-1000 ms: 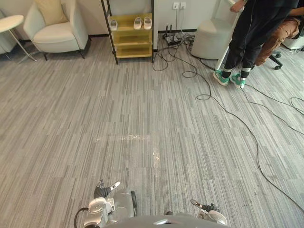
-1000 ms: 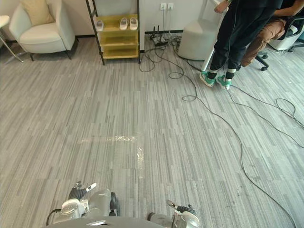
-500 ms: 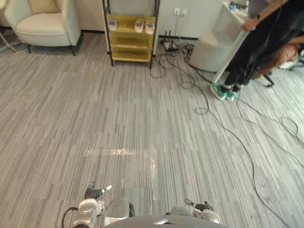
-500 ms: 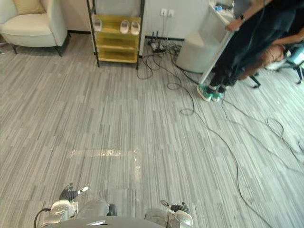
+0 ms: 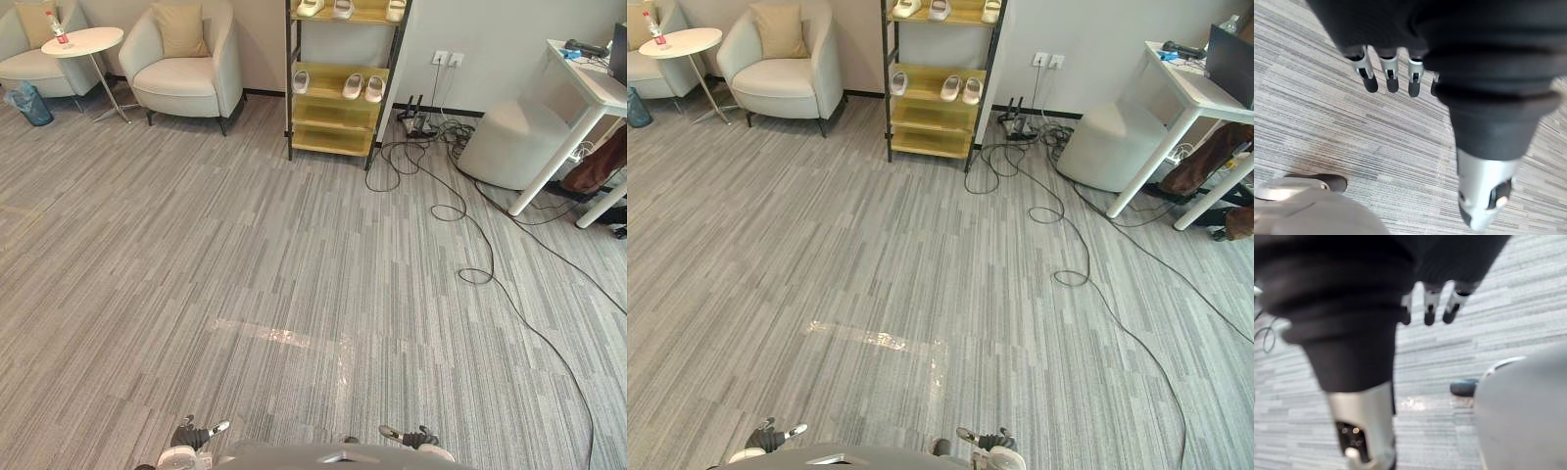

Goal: Pick up cushions and gather them together orderly.

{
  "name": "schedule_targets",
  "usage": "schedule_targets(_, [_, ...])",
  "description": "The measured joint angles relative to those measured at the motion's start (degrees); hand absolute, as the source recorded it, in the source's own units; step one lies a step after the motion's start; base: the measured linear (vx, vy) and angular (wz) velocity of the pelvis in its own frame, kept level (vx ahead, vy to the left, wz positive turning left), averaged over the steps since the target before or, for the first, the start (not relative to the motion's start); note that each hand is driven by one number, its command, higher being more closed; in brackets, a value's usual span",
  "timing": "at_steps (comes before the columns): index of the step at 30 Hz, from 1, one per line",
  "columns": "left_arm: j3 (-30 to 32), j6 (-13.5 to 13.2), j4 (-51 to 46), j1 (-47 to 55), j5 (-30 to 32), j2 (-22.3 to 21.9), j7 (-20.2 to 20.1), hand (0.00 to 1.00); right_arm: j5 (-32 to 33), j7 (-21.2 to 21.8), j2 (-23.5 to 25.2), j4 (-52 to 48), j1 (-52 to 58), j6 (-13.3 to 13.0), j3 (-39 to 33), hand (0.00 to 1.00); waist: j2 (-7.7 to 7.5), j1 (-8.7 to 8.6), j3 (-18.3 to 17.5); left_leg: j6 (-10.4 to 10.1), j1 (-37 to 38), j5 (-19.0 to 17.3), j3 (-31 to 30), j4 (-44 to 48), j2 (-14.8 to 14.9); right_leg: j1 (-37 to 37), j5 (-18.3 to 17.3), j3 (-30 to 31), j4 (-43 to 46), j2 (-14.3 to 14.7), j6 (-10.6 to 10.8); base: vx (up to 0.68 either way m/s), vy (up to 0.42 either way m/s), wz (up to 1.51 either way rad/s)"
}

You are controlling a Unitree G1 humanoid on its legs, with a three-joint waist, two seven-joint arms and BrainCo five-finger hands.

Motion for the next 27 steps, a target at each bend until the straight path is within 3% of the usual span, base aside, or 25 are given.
schedule_targets(15, [0.0,0.0,0.1,-0.3,0.0,0.0,0.0,0.00,0.6,0.7,-0.1,0.0,-0.1,0.0,0.0,0.00,0.02,-0.26,0.0,-0.1,0.1,0.3,0.8,-1.1,0.2,-0.3,0.0,0.6,0.0,0.0,0.0,0.00,0.000,-0.02])
schedule_targets(24, [0.3,0.2,0.1,-1.2,-0.1,-0.3,-1.6,0.00,5.8,3.4,-0.5,-0.1,-1.0,0.0,-0.1,0.00,1.02,-2.50,0.5,-0.5,0.4,1.6,2.8,-3.9,0.6,-1.8,0.0,1.4,0.2,0.0,0.0,0.00,-0.008,-0.07])
schedule_targets(27, [2.1,0.2,-1.0,-1.8,-0.1,-1.1,-1.8,0.00,7.0,3.6,-0.5,-0.2,-1.4,-0.1,0.0,0.00,1.37,-3.00,1.3,-1.6,-0.4,1.1,2.5,-2.2,1.0,-2.3,-1.9,-0.1,2.4,-0.1,-0.1,-0.02,-0.033,0.17])
